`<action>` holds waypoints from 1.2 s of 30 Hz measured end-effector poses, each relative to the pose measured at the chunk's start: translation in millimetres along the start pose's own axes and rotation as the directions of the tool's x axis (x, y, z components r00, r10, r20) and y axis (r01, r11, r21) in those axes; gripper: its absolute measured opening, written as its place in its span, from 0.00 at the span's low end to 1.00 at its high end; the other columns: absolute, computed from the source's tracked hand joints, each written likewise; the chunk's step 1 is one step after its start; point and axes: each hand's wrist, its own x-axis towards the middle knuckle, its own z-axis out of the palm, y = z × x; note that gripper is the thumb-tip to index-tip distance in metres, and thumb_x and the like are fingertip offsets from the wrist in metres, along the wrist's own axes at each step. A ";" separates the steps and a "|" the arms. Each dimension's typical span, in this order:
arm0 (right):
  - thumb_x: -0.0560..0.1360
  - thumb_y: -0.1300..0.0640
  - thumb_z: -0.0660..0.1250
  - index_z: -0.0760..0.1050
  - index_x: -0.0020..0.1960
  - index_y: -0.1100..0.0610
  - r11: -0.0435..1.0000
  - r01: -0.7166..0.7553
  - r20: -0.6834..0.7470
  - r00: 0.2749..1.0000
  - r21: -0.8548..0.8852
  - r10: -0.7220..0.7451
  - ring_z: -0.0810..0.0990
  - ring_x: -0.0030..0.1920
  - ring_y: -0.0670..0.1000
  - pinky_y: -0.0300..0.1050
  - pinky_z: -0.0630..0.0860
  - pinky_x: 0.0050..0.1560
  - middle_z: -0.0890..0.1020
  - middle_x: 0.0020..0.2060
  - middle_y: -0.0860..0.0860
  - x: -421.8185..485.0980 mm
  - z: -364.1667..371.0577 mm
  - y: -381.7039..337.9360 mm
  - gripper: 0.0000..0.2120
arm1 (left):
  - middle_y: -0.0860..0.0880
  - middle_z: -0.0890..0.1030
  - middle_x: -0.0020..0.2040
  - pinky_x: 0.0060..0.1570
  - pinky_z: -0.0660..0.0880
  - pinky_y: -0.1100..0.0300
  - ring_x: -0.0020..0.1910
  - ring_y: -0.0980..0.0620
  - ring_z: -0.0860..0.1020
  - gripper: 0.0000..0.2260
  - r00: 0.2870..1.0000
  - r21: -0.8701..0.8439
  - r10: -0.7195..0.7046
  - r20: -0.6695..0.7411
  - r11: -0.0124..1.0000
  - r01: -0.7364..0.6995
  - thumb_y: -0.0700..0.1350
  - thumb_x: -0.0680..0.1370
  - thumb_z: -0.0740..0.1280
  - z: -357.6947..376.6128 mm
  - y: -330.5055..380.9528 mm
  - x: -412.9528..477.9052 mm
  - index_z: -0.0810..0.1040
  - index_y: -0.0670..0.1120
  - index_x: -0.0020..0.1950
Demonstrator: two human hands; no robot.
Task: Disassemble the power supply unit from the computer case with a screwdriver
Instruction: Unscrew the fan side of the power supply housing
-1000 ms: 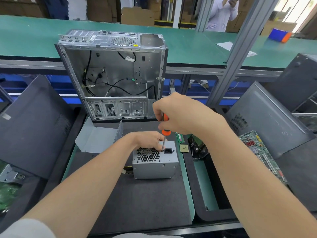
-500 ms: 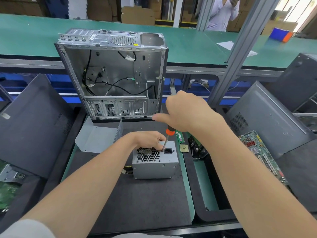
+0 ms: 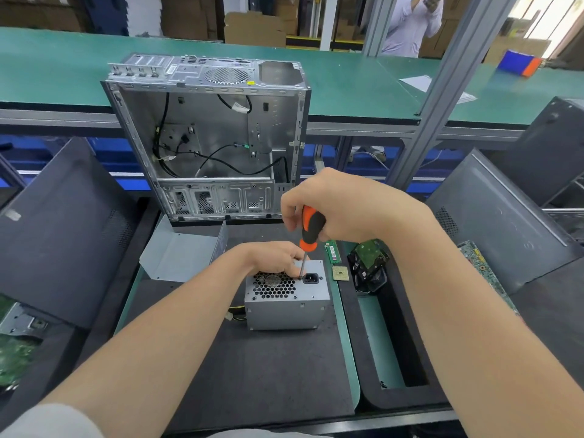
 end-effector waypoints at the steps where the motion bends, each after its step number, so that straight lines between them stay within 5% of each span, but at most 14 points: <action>1: 0.71 0.68 0.72 0.79 0.54 0.47 1.000 0.000 0.000 1.000 0.014 0.000 0.80 0.48 0.50 0.49 0.79 0.41 0.80 0.47 0.44 0.1 -0.2 -0.1 0.19 | 0.44 0.79 0.55 0.64 0.72 0.44 0.54 0.47 0.74 0.11 1.000 -0.005 -0.006 -0.002 1.000 0.005 0.35 0.81 0.65 0.1 -0.7 -0.1 0.78 0.35 0.62; 3: 0.72 0.64 0.72 0.78 0.54 0.46 1.000 -0.028 0.009 1.000 0.002 0.028 0.78 0.46 0.48 0.50 0.79 0.41 0.78 0.44 0.42 1.7 2.2 -1.4 0.17 | 0.45 0.80 0.54 0.62 0.73 0.45 0.52 0.48 0.75 0.11 1.000 -0.009 -0.010 -0.004 1.000 0.010 0.35 0.81 0.65 0.1 -1.7 0.0 0.78 0.36 0.62; 5: 0.74 0.49 0.74 0.77 0.53 0.49 0.990 -0.122 -0.022 0.992 -0.066 0.120 0.78 0.44 0.49 0.49 0.78 0.40 0.75 0.41 0.43 4.3 6.2 -4.3 0.11 | 0.47 0.80 0.52 0.56 0.70 0.49 0.52 0.48 0.74 0.11 1.000 0.019 -0.012 0.006 1.000 0.012 0.38 0.81 0.66 0.1 -1.7 0.2 0.78 0.37 0.63; 8: 0.75 0.29 0.65 0.69 0.38 0.55 0.923 -0.342 -0.137 0.937 -0.175 0.321 0.74 0.34 0.53 0.46 0.70 0.31 0.72 0.36 0.50 11.1 13.4 -9.7 0.28 | 0.41 0.81 0.56 0.59 0.71 0.46 0.54 0.44 0.75 0.11 1.000 0.033 -0.024 0.018 0.999 0.023 0.38 0.82 0.66 -0.7 -1.4 0.9 0.79 0.37 0.64; 11: 0.80 0.35 0.63 0.63 0.36 0.54 0.916 -0.351 -0.191 0.930 -0.195 0.315 0.71 0.32 0.53 0.44 0.63 0.29 0.69 0.35 0.51 17.4 16.3 -15.5 0.26 | 0.37 0.81 0.60 0.66 0.71 0.42 0.54 0.46 0.75 0.11 1.000 0.034 -0.017 0.005 0.999 0.017 0.35 0.81 0.65 -0.7 0.8 0.7 0.79 0.37 0.63; 15: 0.78 0.48 0.71 0.75 0.48 0.51 0.979 -0.161 -0.104 0.983 -0.122 0.149 0.80 0.45 0.56 0.48 0.75 0.38 0.75 0.38 0.46 16.2 10.9 -15.2 0.08 | 0.43 0.81 0.53 0.60 0.73 0.48 0.52 0.48 0.76 0.11 1.000 0.041 -0.001 0.000 0.999 0.001 0.34 0.81 0.65 0.3 1.3 -0.2 0.79 0.35 0.62; 20: 0.73 0.60 0.76 0.75 0.54 0.47 0.998 -0.040 -0.003 0.999 -0.051 0.039 0.79 0.47 0.52 0.47 0.74 0.38 0.78 0.43 0.44 7.0 1.8 -10.6 0.15 | 0.42 0.81 0.55 0.61 0.73 0.51 0.53 0.49 0.76 0.11 1.000 0.047 0.013 -0.006 0.999 -0.012 0.35 0.82 0.65 0.0 2.8 -0.8 0.78 0.34 0.64; 24: 0.70 0.72 0.65 0.76 0.55 0.46 1.000 0.006 0.037 0.999 -0.006 -0.005 0.79 0.49 0.52 0.53 0.80 0.43 0.81 0.48 0.46 1.1 -3.0 -6.9 0.23 | 0.37 0.79 0.58 0.64 0.71 0.46 0.54 0.47 0.73 0.12 1.000 0.043 -0.002 0.001 0.999 0.002 0.35 0.82 0.64 -0.4 1.7 -1.0 0.76 0.32 0.63; 26: 0.71 0.66 0.69 0.75 0.58 0.46 0.998 -0.056 0.058 0.997 -0.024 0.057 0.79 0.49 0.51 0.51 0.78 0.39 0.79 0.46 0.46 0.1 -2.1 -7.2 0.21 | 0.37 0.79 0.61 0.65 0.70 0.45 0.55 0.47 0.73 0.11 1.000 0.050 -0.015 -0.006 0.999 0.015 0.35 0.82 0.64 -0.5 1.4 0.6 0.77 0.33 0.64; 28: 0.74 0.48 0.75 0.74 0.57 0.48 0.973 -0.182 0.036 0.981 -0.143 0.189 0.79 0.47 0.52 0.46 0.72 0.32 0.76 0.42 0.44 0.1 -0.7 -8.3 0.16 | 0.42 0.76 0.58 0.58 0.68 0.48 0.55 0.47 0.70 0.10 0.999 0.075 -0.031 0.012 0.997 0.030 0.36 0.82 0.64 -0.7 1.5 1.5 0.76 0.37 0.63; 31: 0.73 0.28 0.67 0.70 0.40 0.56 0.904 -0.361 -0.043 0.931 -0.229 0.361 0.77 0.26 0.49 0.42 0.71 0.27 0.75 0.33 0.49 2.2 2.7 -8.5 0.30 | 0.47 0.77 0.55 0.57 0.67 0.51 0.56 0.46 0.71 0.09 0.998 0.048 -0.052 0.029 0.998 0.050 0.37 0.82 0.64 -2.2 0.8 2.0 0.78 0.42 0.61; 33: 0.77 0.29 0.63 0.67 0.38 0.56 0.908 -0.377 -0.106 0.926 -0.181 0.363 0.74 0.25 0.49 0.43 0.71 0.27 0.74 0.32 0.51 5.0 5.9 -10.4 0.30 | 0.42 0.80 0.60 0.65 0.70 0.47 0.62 0.41 0.75 0.10 0.999 0.028 -0.045 0.017 0.999 0.045 0.37 0.81 0.64 -1.8 1.4 1.4 0.79 0.41 0.61; 36: 0.81 0.40 0.65 0.72 0.46 0.56 0.945 -0.277 -0.115 0.959 -0.175 0.260 0.78 0.38 0.55 0.50 0.78 0.37 0.73 0.38 0.50 8.5 8.1 -13.5 0.19 | 0.40 0.80 0.60 0.70 0.68 0.42 0.59 0.43 0.76 0.12 0.999 0.024 -0.044 0.003 0.999 0.044 0.35 0.81 0.64 -0.8 0.7 2.6 0.79 0.38 0.63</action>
